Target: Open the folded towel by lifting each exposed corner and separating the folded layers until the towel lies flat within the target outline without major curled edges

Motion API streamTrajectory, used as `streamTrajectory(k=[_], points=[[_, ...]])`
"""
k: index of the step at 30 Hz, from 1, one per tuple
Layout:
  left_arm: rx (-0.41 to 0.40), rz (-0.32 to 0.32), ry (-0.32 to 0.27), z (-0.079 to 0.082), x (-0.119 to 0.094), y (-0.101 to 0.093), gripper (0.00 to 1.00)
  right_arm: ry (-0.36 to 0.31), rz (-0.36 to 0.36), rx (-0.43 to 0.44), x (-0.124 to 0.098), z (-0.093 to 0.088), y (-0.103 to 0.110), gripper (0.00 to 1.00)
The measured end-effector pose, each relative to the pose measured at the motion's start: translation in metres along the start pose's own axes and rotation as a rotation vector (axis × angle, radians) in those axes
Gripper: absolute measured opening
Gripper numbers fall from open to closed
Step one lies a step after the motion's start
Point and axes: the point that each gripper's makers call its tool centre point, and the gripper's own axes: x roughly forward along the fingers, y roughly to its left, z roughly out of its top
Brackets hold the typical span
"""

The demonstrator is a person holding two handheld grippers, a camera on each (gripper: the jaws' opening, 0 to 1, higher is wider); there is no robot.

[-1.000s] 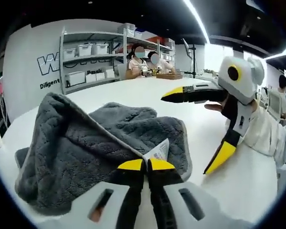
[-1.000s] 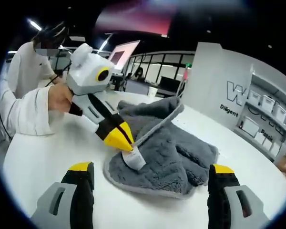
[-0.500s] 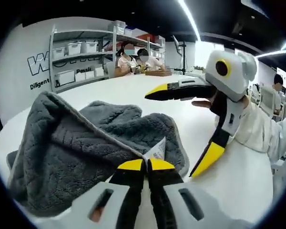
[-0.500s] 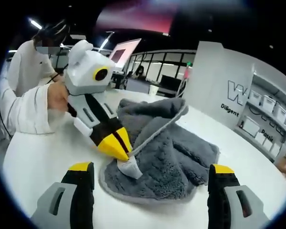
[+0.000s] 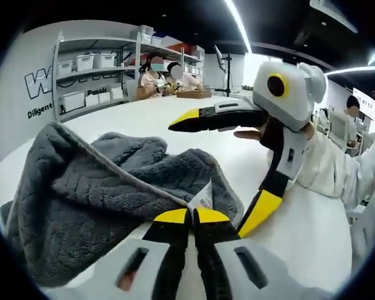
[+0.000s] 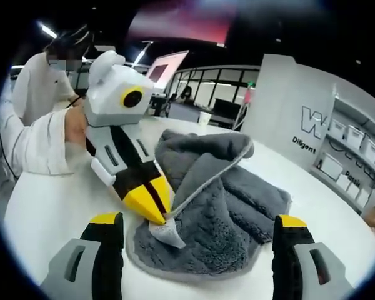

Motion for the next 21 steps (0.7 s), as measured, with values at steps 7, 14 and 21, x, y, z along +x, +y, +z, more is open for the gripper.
streamTrajectory(k=[7,14,21], points=[[-0.002,0.002,0.000,0.000,-0.002,0.003,0.05,0.000,0.004,-0.003,0.000,0.001,0.000,0.99],[-0.022,0.005,0.002,0.001,-0.010,0.007,0.07,0.005,0.005,0.001,0.000,-0.001,0.000,0.99],[-0.037,0.030,-0.015,0.005,-0.027,0.019,0.18,0.010,0.004,0.000,0.001,-0.002,-0.001,0.99]])
